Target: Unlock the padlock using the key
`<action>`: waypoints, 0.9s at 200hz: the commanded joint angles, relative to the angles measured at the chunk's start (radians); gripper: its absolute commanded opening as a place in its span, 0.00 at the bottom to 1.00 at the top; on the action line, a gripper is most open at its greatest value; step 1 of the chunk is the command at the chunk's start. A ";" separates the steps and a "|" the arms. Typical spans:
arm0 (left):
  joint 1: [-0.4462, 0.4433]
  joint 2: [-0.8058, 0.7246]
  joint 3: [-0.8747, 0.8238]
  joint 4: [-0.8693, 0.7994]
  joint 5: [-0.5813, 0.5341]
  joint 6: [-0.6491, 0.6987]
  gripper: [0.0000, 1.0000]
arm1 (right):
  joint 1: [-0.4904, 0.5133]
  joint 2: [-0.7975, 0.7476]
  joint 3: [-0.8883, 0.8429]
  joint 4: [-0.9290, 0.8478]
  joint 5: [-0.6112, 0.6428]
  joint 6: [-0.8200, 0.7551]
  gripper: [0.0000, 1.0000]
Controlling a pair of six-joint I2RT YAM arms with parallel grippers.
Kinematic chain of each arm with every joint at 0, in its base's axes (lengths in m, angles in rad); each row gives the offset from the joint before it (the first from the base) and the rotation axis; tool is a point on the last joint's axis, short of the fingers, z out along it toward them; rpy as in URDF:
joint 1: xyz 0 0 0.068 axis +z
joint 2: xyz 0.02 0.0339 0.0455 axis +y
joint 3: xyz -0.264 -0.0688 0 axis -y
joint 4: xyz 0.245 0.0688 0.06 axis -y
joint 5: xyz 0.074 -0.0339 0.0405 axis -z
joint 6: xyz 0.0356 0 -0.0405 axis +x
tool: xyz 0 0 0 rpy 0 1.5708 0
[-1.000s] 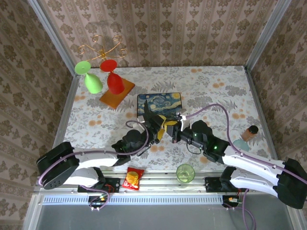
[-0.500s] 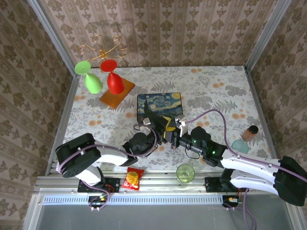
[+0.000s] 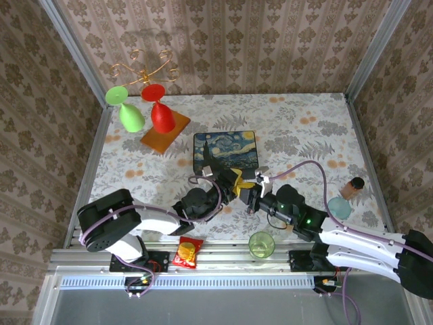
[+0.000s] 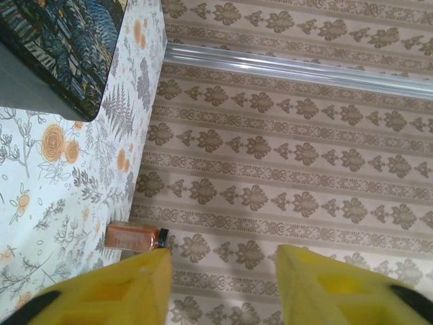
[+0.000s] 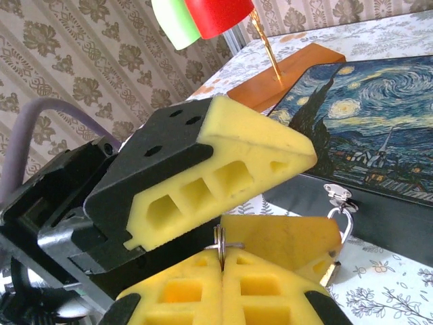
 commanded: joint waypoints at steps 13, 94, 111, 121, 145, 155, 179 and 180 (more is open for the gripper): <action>0.001 -0.006 -0.002 0.017 -0.005 0.038 0.37 | 0.006 -0.055 -0.025 -0.057 0.049 -0.026 0.00; 0.007 -0.050 -0.007 -0.046 -0.002 0.089 0.24 | 0.007 -0.105 -0.039 -0.079 0.056 -0.035 0.00; 0.008 -0.057 -0.013 -0.048 -0.005 0.102 0.20 | 0.007 -0.112 -0.044 -0.079 0.053 -0.037 0.00; 0.008 -0.061 -0.015 -0.048 -0.007 0.111 0.17 | 0.006 -0.117 -0.048 -0.078 0.054 -0.035 0.00; 0.008 -0.077 -0.009 -0.077 -0.003 0.131 0.09 | 0.007 -0.127 -0.059 -0.077 0.053 -0.033 0.00; 0.008 -0.088 -0.006 -0.096 -0.004 0.143 0.07 | 0.006 -0.132 -0.059 -0.081 0.054 -0.032 0.00; 0.009 -0.122 -0.001 -0.155 -0.009 0.182 0.00 | 0.006 -0.157 -0.064 -0.101 0.059 -0.031 0.12; 0.009 -0.124 0.000 -0.158 -0.009 0.185 0.00 | 0.006 -0.159 -0.064 -0.104 0.060 -0.032 0.15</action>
